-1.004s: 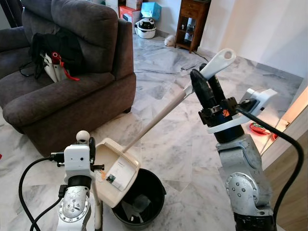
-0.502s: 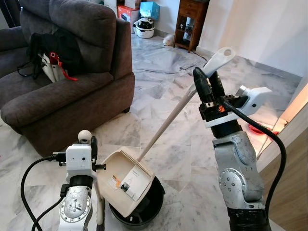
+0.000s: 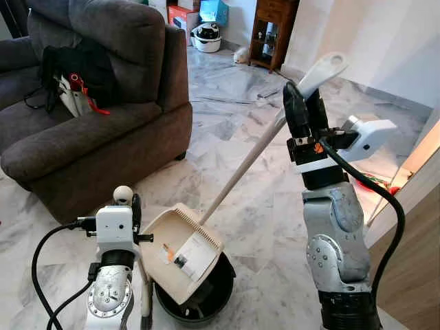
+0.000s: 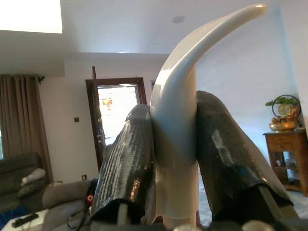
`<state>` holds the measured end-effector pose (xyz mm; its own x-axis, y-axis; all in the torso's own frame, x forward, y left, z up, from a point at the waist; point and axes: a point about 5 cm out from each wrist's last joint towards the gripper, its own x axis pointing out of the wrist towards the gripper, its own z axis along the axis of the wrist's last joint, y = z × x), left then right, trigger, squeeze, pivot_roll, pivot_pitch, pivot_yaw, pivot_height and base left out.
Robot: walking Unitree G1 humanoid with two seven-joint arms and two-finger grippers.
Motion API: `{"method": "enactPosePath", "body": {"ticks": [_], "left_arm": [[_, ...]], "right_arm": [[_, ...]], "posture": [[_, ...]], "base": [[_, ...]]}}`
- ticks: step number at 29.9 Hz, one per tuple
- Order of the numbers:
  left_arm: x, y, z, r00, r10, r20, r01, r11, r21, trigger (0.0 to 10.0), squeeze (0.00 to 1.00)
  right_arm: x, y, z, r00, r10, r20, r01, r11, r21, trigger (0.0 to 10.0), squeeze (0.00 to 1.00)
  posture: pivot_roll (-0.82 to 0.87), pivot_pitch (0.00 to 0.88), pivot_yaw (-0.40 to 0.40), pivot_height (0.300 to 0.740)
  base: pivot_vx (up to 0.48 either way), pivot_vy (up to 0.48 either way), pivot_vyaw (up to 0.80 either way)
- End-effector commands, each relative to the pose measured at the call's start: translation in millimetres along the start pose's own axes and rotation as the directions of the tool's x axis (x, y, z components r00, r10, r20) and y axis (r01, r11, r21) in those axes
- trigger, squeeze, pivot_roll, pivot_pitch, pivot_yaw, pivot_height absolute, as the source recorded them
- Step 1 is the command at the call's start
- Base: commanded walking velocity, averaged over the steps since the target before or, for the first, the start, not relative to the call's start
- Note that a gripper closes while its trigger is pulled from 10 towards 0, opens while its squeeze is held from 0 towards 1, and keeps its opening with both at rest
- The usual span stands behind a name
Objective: Sweep floor
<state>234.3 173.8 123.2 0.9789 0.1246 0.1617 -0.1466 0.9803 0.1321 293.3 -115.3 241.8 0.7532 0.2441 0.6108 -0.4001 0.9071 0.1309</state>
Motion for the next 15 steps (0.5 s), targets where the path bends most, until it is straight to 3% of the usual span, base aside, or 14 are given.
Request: {"method": "enactPosePath", "body": {"ticks": [1, 6, 15], "left_arm": [[3.8, -1.2, 14.1, 0.997, -0.005, 0.08, 0.005, 1.0, -0.003, 10.0, 0.0], [3.5, -2.1, 15.0, 0.997, -0.009, 0.082, 0.009, 1.0, -0.003, 10.0, 0.0], [3.7, -2.1, 15.5, 0.997, -0.01, 0.082, 0.01, 1.0, -0.003, 10.0, 0.0]], "right_arm": [[6.6, 2.7, 12.2, 0.997, 0.014, 0.075, -0.012, 1.0, -0.028, 10.0, 0.0], [8.0, 1.7, 15.1, 0.995, 0.011, 0.097, 0.0, 0.994, -0.108, 10.0, 0.0], [9.7, 4.7, 17.8, 0.992, 0.048, 0.115, -0.028, 0.986, -0.166, 10.0, 0.0]], "posture": [[0.15, 0.003, -0.045, 0.74], [0.15, 0.004, -0.044, 0.74], [0.14, 0.004, -0.043, 0.74]], "base": [[0.0, 0.0, 0.0], [0.0, 0.0, 0.0], [0.0, 0.0, 0.0]]}}
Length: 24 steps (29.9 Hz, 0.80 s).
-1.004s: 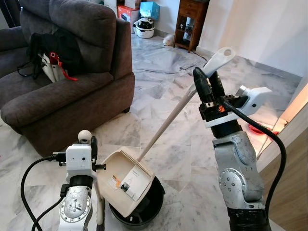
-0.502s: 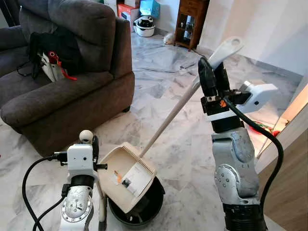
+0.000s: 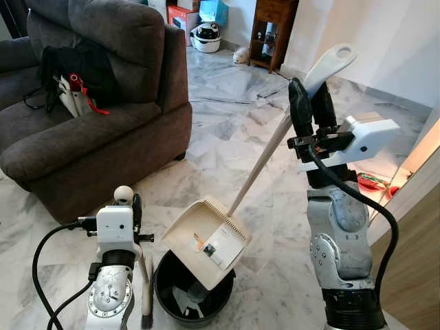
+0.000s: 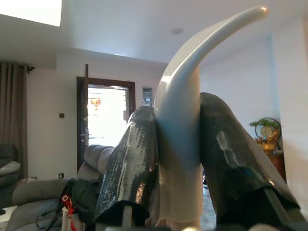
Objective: Sweep floor
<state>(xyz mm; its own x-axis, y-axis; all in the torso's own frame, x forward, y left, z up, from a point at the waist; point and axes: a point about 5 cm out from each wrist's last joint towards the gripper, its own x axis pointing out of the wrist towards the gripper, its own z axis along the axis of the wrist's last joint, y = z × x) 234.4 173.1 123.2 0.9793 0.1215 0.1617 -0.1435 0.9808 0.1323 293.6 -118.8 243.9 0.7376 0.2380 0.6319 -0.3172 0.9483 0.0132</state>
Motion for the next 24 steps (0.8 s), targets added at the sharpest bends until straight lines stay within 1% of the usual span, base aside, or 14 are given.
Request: {"method": "enactPosePath", "body": {"ticks": [1, 2, 4, 8, 9, 12, 16, 21, 22, 24], "left_arm": [[3.9, -1.7, 15.6, 0.997, -0.008, 0.082, 0.008, 1.0, -0.003, 10.0, 0.0], [4.0, -1.9, 15.8, 0.997, -0.008, 0.083, 0.008, 1.0, -0.003, 10.0, 0.0], [4.2, -1.8, 15.8, 0.996, -0.008, 0.083, 0.009, 1.0, -0.003, 10.0, 0.0], [4.5, -1.7, 15.9, 0.996, -0.009, 0.084, 0.009, 1.0, -0.004, 10.0, 0.0], [4.6, -1.6, 15.9, 0.996, -0.009, 0.085, 0.009, 1.0, -0.004, 10.0, 0.0], [4.8, -1.9, 16.1, 0.996, -0.011, 0.085, 0.011, 1.0, -0.004, 10.0, 0.0], [5.0, -2.1, 16.3, 0.996, -0.011, 0.086, 0.011, 1.0, -0.004, 10.0, 0.0], [5.2, -2.0, 16.4, 0.996, -0.01, 0.087, 0.01, 1.0, -0.004, 10.0, 0.0], [5.3, -2.0, 16.4, 0.996, -0.011, 0.087, 0.011, 1.0, -0.004, 10.0, 0.0], [5.4, -2.0, 16.4, 0.996, -0.012, 0.087, 0.012, 1.0, -0.004, 10.0, 0.0]], "right_arm": [[9.6, 6.3, 16.5, 0.995, 0.035, 0.097, -0.033, 0.999, -0.02, 10.0, 0.0], [9.7, 7.0, 16.9, 0.994, 0.039, 0.1, -0.036, 0.999, -0.023, 10.0, 0.0], [9.9, 9.5, 18.2, 0.992, 0.068, 0.105, -0.061, 0.996, -0.073, 10.0, 0.0], [9.4, 10.8, 19.7, 0.99, 0.07, 0.12, -0.059, 0.994, -0.092, 10.0, 0.0], [9.3, 12.3, 21.4, 0.988, 0.084, 0.128, -0.07, 0.991, -0.11, 10.0, 0.0], [9.0, 12.3, 23.5, 0.988, 0.075, 0.139, -0.06, 0.992, -0.109, 10.0, 0.0], [8.1, 9.1, 26.2, 0.988, 0.036, 0.149, -0.026, 0.997, -0.074, 10.0, 0.0], [7.4, 8.3, 29.2, 0.986, 0.027, 0.163, -0.013, 0.996, -0.083, 10.0, 0.0], [7.0, 7.2, 32.1, 0.984, 0.015, 0.179, 0.004, 0.995, -0.102, 10.0, 0.0], [7.0, 5.5, 35.4, 0.98, -0.009, 0.197, 0.028, 0.995, -0.092, 10.0, 0.0]], "posture": [[0.15, 0.003, -0.043, 0.74], [0.15, 0.003, -0.043, 0.74], [0.15, 0.003, -0.042, 0.74], [0.15, 0.002, -0.042, 0.74], [0.15, 0.001, -0.042, 0.74], [0.15, 0.002, -0.041, 0.74], [0.15, 0.002, -0.041, 0.74], [0.15, 0.002, -0.039, 0.74], [0.15, 0.002, -0.037, 0.74], [0.15, 0.003, -0.037, 0.74]], "base": [[0.0, 0.0, 0.0], [0.0, 0.0, 0.0], [0.0, 0.0, 0.0], [0.0, 0.0, 0.0], [0.0, 0.0, 0.0], [0.0, 0.0, 0.0], [0.0, 0.0, 0.0], [0.0, 0.0, 0.0], [0.0, 0.0, 0.0], [0.0, 0.0, 0.0]]}}
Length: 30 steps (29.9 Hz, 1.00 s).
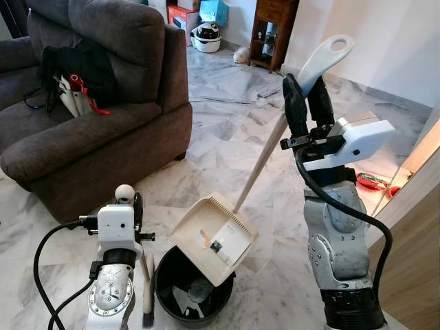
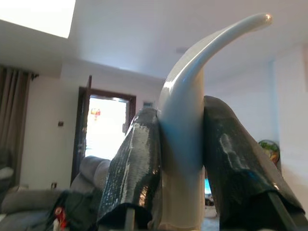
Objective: Sweep floor
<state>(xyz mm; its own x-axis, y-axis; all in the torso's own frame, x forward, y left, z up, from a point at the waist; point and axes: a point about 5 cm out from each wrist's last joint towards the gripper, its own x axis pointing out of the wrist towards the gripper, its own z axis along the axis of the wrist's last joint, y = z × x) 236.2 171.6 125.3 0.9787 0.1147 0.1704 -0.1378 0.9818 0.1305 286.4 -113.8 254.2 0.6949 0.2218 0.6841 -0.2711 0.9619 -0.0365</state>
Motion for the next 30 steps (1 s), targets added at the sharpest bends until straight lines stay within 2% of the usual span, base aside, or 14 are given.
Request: {"method": "enactPosePath", "body": {"ticks": [1, 3, 5, 9, 10, 11, 30], "left_arm": [[3.6, -0.7, 14.2, 0.997, -0.008, 0.078, 0.008, 1.0, -0.001, 10.0, 0.0], [3.7, -0.6, 14.3, 0.997, -0.007, 0.078, 0.008, 1.0, -0.002, 10.0, 0.0], [3.7, -0.8, 14.3, 0.997, -0.008, 0.079, 0.008, 1.0, -0.002, 10.0, 0.0], [3.9, -0.9, 14.2, 0.997, -0.009, 0.078, 0.009, 1.0, -0.002, 10.0, 0.0], [3.9, -0.9, 14.1, 0.997, -0.008, 0.078, 0.008, 1.0, -0.002, 10.0, 0.0], [3.9, -0.9, 14.1, 0.997, -0.008, 0.078, 0.008, 1.0, -0.002, 10.0, 0.0], [4.8, -0.2, 13.8, 0.997, -0.009, 0.078, 0.009, 1.0, 0.0, 10.0, 0.0]], "right_arm": [[6.4, -3.5, 24.6, 0.991, -0.017, 0.132, 0.022, 0.999, -0.031, 10.0, 0.0], [6.6, -3.4, 25.3, 0.991, -0.017, 0.134, 0.022, 0.999, -0.034, 10.0, 0.0], [6.4, -0.5, 27.0, 0.99, 0.012, 0.142, -0.002, 0.997, -0.074, 10.0, 0.0], [6.0, 2.8, 28.2, 0.989, 0.021, 0.148, -0.009, 0.997, -0.08, 10.0, 0.0], [5.6, 7.4, 29.2, 0.986, 0.07, 0.152, -0.049, 0.989, -0.137, 10.0, 0.0], [5.2, 9.1, 28.9, 0.985, 0.086, 0.151, -0.063, 0.986, -0.154, 10.0, 0.0], [6.4, 8.6, 31.6, 0.983, 0.062, 0.174, -0.034, 0.986, -0.164, 10.0, 0.0]], "posture": [[0.15, 0.002, -0.037, 0.74], [0.15, 0.002, -0.036, 0.74], [0.15, 0.003, -0.036, 0.74], [0.15, 0.003, -0.036, 0.74], [0.15, 0.003, -0.036, 0.74], [0.15, 0.003, -0.036, 0.74], [0.15, 0.002, -0.035, 0.74]], "base": [[0.0, 0.0, 0.0], [0.0, 0.0, 0.0], [0.0, 0.0, 0.0], [0.0, 0.0, 0.0], [0.0, 0.0, 0.0], [0.0, 0.0, 0.0], [0.0, 0.0, 0.0]]}}
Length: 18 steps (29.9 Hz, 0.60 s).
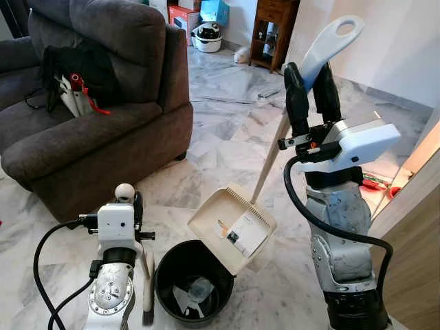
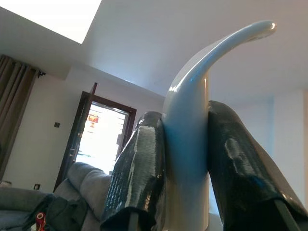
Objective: Sweep floor
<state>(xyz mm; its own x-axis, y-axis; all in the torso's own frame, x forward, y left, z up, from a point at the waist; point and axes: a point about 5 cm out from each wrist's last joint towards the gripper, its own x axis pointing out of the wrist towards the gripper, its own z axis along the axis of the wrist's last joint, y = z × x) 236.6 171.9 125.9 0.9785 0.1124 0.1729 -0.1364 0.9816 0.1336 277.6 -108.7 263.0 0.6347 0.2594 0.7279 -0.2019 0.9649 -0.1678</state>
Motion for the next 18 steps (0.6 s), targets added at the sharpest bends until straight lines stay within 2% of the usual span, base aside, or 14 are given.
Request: {"method": "enactPosePath", "body": {"ticks": [1, 6, 11, 18], "left_arm": [[4.3, -0.2, 13.2, 0.997, -0.007, 0.075, 0.007, 1.0, -0.002, 10.0, 0.0], [4.0, -0.3, 13.1, 0.997, -0.007, 0.075, 0.007, 1.0, -0.001, 10.0, 0.0], [4.0, 0.0, 12.6, 0.997, -0.007, 0.074, 0.007, 1.0, -0.001, 10.0, 0.0], [4.3, -0.2, 11.8, 0.997, -0.01, 0.072, 0.01, 1.0, 0.001, 10.0, 0.0]], "right_arm": [[7.3, -1.8, 20.9, 0.994, -0.007, 0.112, 0.01, 1.0, -0.021, 10.0, 0.0], [6.8, -2.9, 22.7, 0.993, -0.003, 0.115, 0.006, 1.0, -0.03, 10.0, 0.0], [8.3, -9.1, 27.0, 0.99, -0.056, 0.128, 0.051, 0.998, 0.039, 10.0, 0.0], [7.7, -8.1, 31.9, 0.99, -0.028, 0.141, 0.023, 0.999, 0.034, 10.0, 0.0]], "posture": [[0.15, 0.002, -0.034, 0.74], [0.15, 0.002, -0.032, 0.74], [0.15, 0.004, -0.031, 0.74], [0.15, 0.0, -0.026, 0.74]], "base": [[0.0, 0.0, 0.0], [0.0, 0.0, 0.0], [0.0, 0.0, 0.0], [0.0, 0.0, 0.0]]}}
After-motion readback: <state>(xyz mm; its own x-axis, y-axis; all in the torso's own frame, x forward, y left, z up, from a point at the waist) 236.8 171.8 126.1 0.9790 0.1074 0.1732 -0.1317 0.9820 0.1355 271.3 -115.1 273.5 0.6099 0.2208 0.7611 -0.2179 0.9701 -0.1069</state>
